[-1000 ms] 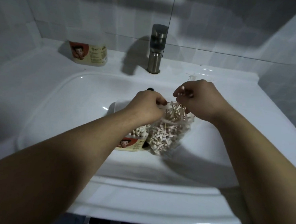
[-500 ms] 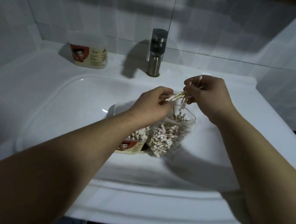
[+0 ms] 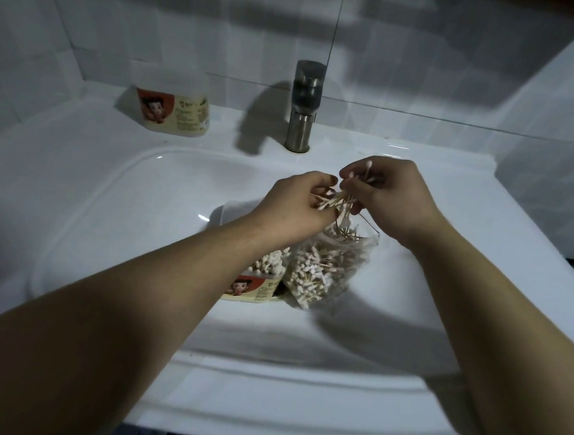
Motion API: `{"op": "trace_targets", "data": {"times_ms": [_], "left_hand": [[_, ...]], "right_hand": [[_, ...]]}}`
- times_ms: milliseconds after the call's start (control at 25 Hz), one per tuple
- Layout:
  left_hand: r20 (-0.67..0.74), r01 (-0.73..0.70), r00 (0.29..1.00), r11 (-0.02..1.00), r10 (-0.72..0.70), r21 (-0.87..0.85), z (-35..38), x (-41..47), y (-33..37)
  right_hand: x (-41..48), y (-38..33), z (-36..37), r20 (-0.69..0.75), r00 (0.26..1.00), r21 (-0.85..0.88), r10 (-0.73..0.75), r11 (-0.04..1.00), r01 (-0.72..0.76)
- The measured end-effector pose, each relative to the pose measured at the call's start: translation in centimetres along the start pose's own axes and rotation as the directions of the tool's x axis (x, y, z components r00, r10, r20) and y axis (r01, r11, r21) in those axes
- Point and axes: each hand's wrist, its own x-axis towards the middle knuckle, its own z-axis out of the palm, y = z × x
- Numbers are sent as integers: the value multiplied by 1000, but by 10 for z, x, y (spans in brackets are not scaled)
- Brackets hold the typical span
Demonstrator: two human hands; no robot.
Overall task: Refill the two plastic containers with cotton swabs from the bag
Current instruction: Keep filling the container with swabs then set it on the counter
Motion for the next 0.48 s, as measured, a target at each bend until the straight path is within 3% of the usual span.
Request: {"op": "trace_targets", "data": {"times_ms": [160,280,480], "left_hand": [[104,-84,993,967,61,242,-1,-1,0],[186,-80,982,957,28,280,-2,0,-2],[180,-76,983,955,25,285,-4,1,-6]], "right_hand": [[-2,-1,6,57,998,12,-1,1000,0],[-1,1,6,36,997,70,66,995,-68],[3,0,0,8,984,252,176,952,-172]]}}
